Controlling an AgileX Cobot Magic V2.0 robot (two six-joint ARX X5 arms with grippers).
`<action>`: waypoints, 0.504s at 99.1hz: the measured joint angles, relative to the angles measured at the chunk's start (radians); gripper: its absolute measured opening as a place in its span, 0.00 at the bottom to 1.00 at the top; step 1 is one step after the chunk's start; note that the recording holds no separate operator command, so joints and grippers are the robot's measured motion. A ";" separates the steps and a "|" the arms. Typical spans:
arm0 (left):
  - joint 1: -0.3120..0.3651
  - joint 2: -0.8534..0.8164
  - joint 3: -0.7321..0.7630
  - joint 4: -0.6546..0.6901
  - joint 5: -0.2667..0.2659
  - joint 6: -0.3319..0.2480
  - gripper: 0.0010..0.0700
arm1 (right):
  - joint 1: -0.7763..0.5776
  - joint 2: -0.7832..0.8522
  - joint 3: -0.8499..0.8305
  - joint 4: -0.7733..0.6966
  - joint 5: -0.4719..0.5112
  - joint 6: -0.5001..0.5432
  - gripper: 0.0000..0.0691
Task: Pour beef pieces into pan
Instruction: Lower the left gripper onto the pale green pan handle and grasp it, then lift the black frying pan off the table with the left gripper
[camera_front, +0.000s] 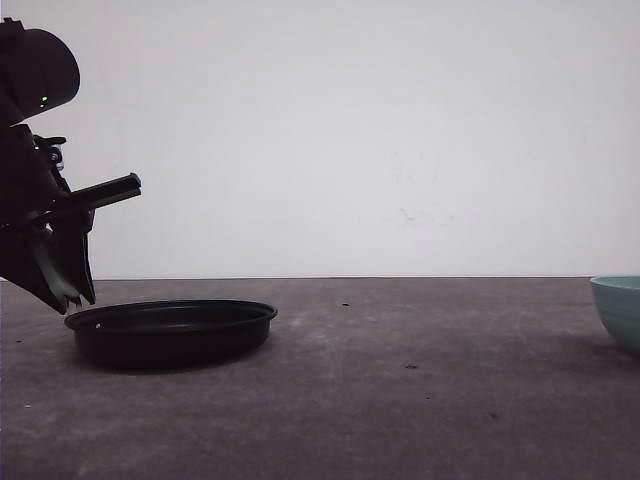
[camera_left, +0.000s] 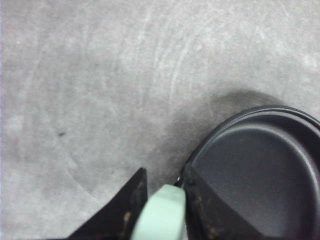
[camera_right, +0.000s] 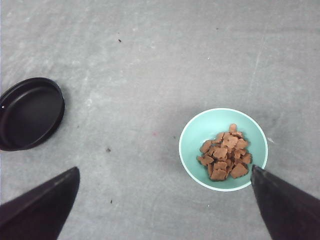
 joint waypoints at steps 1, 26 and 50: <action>0.000 -0.001 0.000 0.000 0.002 0.000 0.10 | 0.000 0.000 0.000 -0.001 0.000 0.000 0.99; -0.002 -0.087 -0.003 -0.034 0.037 0.002 0.08 | 0.000 0.005 0.000 -0.002 0.102 -0.018 0.99; 0.000 -0.277 -0.005 -0.036 0.080 0.002 0.07 | -0.031 0.054 0.000 -0.001 0.126 -0.043 0.89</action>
